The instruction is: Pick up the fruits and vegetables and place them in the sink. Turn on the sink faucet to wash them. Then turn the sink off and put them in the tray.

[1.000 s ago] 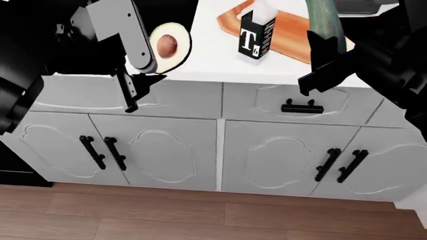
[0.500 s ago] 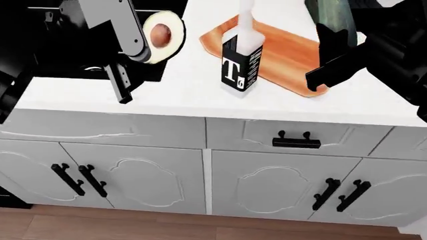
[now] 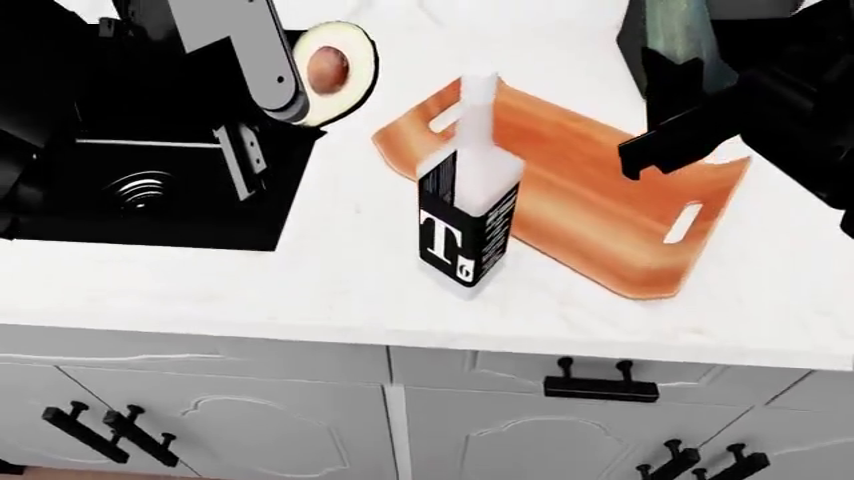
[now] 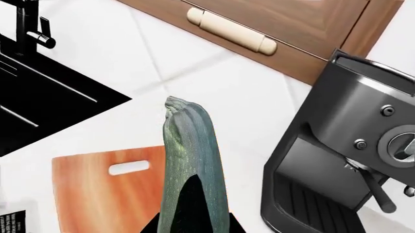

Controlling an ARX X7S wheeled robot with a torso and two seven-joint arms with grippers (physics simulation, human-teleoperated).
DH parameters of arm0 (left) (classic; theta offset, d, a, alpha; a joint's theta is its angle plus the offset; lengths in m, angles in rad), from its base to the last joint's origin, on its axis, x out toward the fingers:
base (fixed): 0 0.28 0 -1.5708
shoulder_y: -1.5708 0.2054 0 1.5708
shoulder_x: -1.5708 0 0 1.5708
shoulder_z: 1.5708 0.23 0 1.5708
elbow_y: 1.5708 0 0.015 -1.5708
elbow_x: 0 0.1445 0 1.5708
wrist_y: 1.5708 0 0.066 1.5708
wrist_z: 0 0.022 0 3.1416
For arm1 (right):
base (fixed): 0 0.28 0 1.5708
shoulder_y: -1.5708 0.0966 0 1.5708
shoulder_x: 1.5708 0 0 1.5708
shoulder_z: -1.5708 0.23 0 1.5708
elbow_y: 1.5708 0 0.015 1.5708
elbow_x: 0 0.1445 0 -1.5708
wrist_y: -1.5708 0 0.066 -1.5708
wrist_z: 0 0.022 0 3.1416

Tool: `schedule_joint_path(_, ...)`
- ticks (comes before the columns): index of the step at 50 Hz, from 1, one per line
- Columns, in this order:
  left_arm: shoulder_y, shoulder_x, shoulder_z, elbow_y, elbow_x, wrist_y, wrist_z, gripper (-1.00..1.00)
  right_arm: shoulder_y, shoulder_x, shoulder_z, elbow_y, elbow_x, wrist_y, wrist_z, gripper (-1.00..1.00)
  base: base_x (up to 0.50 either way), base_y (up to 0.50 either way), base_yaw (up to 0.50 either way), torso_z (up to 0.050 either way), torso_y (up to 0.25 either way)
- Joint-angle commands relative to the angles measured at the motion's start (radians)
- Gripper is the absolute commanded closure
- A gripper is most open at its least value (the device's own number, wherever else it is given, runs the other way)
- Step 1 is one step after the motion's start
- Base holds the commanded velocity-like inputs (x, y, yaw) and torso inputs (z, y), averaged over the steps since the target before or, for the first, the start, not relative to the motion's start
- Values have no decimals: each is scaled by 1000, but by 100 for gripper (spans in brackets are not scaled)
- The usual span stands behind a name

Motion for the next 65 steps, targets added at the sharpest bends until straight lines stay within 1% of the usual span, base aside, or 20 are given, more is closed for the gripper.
schedule_joint_path(1,-2,-2,-6,5,-5,-2,-12,100,9,-3,-3,-1,-10,15,-7,100,499,31,0,0,0)
schedule_joint_path(6,-2,-1,-6,5,-6,-1,-13,100,14,-2,-7,-4,-10,24,-8,100,498,30,0,0,2)
schedule_joint_path(10,-2,-1,-5,10,-7,-3,-13,100,19,-3,-16,-7,-16,38,-12,100,98,-25,0,0,3)
schedule_joint_path(23,-4,-1,-1,9,-6,-2,-13,100,10,-5,-22,-12,-20,32,-32,100,0,0,-500,0,1)
schedule_joint_path(27,-7,-2,0,5,-5,-2,-13,100,15,-12,-30,-6,-27,41,-36,100,54,-47,0,0,0)
schedule_joint_path(45,-6,-2,4,9,-6,-2,-14,100,33,-11,-32,-3,7,68,-26,100,378,0,0,0,1)
schedule_joint_path(57,-19,16,30,3,1,9,3,100,122,-37,-83,64,209,234,-45,100,0,0,0,0,1)
schedule_joint_path(65,-22,19,33,5,1,8,4,100,227,-87,-141,160,273,365,-68,100,0,0,0,1,1)
